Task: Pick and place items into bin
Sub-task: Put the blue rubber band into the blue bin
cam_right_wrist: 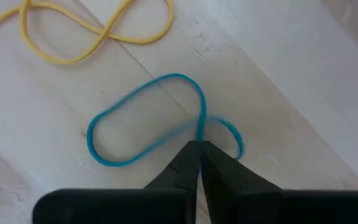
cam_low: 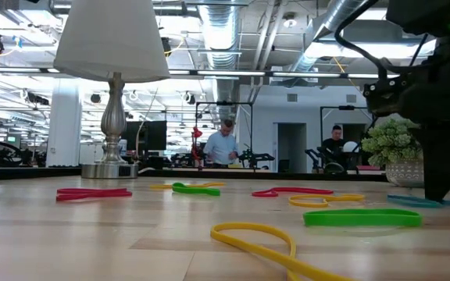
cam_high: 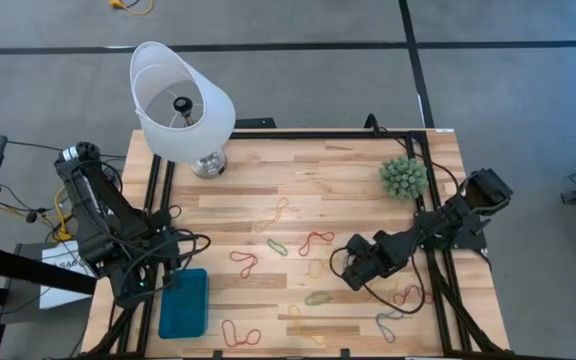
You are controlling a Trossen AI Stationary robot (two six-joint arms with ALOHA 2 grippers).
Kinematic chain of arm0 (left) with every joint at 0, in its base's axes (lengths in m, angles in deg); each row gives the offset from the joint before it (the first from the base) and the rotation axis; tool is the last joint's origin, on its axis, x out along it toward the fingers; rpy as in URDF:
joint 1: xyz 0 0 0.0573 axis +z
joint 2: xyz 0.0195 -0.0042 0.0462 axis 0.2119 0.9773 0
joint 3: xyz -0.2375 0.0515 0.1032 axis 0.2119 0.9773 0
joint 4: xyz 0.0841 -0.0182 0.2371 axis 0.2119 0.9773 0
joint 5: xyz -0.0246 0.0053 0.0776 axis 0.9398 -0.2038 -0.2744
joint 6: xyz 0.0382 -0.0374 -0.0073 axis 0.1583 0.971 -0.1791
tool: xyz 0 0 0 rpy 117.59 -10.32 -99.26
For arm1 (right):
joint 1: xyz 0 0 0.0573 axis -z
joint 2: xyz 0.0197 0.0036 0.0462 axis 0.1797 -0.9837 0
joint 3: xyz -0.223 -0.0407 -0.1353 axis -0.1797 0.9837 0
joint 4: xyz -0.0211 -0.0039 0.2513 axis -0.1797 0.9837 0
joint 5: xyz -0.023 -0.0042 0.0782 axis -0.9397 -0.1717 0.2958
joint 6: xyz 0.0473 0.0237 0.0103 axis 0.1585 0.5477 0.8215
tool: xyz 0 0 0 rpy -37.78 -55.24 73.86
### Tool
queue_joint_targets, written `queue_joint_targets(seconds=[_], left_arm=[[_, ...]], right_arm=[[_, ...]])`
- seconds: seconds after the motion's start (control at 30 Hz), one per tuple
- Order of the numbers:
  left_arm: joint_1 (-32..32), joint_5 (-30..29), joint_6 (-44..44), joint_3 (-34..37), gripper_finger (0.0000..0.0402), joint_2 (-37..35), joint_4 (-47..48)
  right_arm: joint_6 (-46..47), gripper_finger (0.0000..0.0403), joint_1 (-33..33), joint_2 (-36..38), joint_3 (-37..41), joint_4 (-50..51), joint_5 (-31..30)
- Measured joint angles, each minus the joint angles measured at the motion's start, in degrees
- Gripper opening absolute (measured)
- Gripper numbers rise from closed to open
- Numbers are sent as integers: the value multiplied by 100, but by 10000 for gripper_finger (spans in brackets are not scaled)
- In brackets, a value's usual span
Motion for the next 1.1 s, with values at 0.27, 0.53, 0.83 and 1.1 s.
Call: queue_joint_targets(seconds=[0.27,0.53,0.83,1.1], left_arm=[[0,-64,-72,2,125,2,-2],[0,-1005,-201,2,125,-8,87],[129,-1948,772,2,125,-50,855],[144,-1922,628,2,125,-50,859]], right_arm=[[-1457,4,-120,313,-1067,-1021,-958],[-5158,1,266,-336,-1756,-5268,-1015],[-6006,1,956,-2903,-4347,-6146,590],[-6102,0,1182,-4760,-7265,-4997,1276]])
